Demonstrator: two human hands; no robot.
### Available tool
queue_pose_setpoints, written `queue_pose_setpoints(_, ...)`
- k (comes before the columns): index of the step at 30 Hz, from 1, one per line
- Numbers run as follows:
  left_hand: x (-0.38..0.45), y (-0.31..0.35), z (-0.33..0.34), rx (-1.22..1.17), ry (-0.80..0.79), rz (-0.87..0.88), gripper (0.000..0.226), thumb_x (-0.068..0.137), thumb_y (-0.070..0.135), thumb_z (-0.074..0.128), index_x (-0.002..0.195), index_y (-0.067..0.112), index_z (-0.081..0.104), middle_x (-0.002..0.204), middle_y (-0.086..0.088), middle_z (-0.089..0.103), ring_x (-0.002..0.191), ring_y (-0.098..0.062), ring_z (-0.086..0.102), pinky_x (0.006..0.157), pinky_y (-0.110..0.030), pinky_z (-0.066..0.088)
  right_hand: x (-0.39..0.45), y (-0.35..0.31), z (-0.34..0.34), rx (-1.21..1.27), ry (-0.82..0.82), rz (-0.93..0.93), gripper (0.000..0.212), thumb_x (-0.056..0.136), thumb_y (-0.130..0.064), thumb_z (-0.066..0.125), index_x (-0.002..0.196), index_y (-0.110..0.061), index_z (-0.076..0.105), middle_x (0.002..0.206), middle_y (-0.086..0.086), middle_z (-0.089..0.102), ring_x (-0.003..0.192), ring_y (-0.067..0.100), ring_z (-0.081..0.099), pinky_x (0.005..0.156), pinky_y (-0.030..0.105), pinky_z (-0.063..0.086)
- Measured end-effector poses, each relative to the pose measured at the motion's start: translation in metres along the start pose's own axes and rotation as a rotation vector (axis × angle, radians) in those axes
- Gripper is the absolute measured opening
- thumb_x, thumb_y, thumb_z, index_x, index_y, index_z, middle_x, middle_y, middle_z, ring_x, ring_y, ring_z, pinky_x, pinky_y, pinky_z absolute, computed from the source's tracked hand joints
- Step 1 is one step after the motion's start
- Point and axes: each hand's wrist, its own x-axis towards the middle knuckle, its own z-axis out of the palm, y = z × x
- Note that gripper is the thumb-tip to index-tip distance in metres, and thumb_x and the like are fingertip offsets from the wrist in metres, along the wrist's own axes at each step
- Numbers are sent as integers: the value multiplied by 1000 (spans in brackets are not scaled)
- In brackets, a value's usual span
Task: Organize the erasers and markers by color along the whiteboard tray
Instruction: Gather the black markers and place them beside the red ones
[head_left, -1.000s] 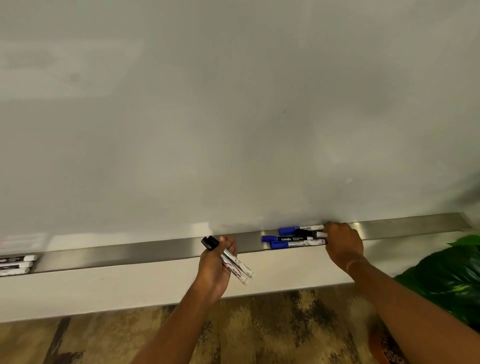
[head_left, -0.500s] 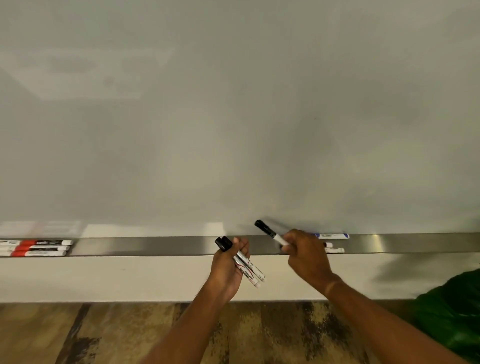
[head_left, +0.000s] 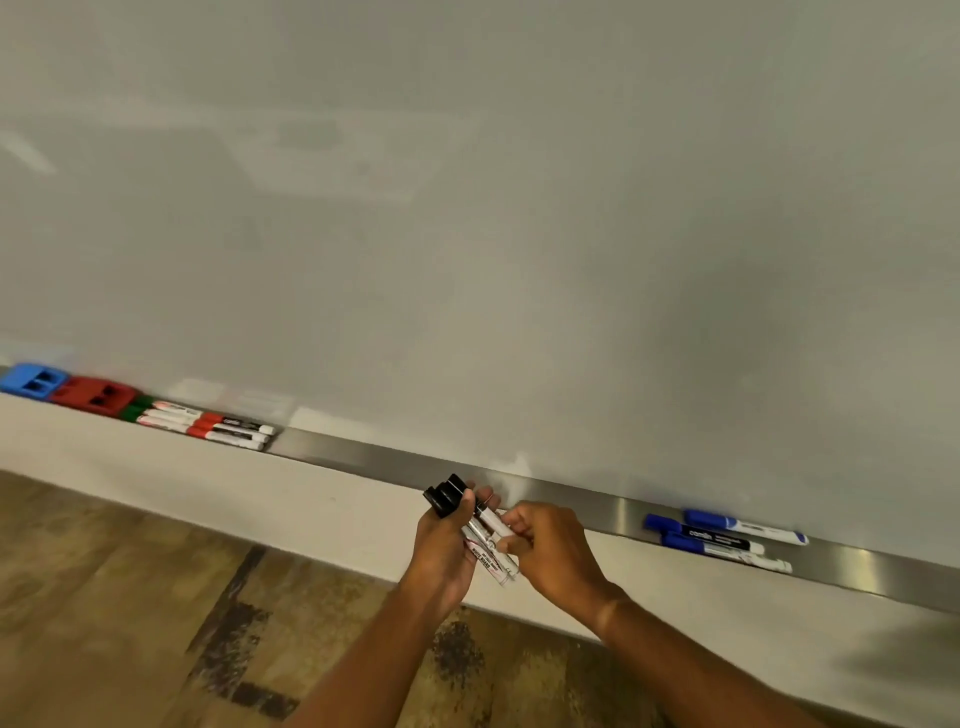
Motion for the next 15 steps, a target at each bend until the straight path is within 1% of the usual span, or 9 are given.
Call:
queue_pose_setpoints(3,-4,12,-13,-10,54,49,16,94,3,51,108,1,59,96,-18,72,95,-30,69,82,-43,55,7,-14,11,32,-51,-45,8,82,-22,74,87,-17,71,87,-6,74,73,2,67,65,15,53)
queue_pose_setpoints(6,-9,24,-25,-29,98,68,17,94,2,51,108,-1,59,100,-20,71,94,-31,70,73,-42,57,15,-28,23,77,-64,-72,7,83,-25,73,82,-18,71,80,-8,74,67,-4,65,59,8,49)
queue_pose_setpoints(9,-13,39,-39,-45,134,99,17,95,2,49,107,-2,60,99,-20,72,88,-31,72,69,-39,59,27,-46,40,125,-104,-96,4,82,-21,73,86,-18,74,75,-13,70,61,-15,61,54,2,44)
queue_pose_setpoints(12,-13,56,-54,-79,185,130,17,96,2,48,108,-2,60,97,-19,73,84,-29,73,65,-36,59,39,-62,57,144,-170,-107,3,82,-17,73,85,-16,74,76,-9,73,63,-13,63,54,4,47)
queue_pose_setpoints(15,-10,73,-72,-93,234,142,18,97,2,48,109,-1,60,100,-20,72,86,-29,73,67,-38,60,52,-77,77,152,-234,-110,6,81,-18,74,87,-17,75,80,-8,75,66,-9,66,58,5,49)
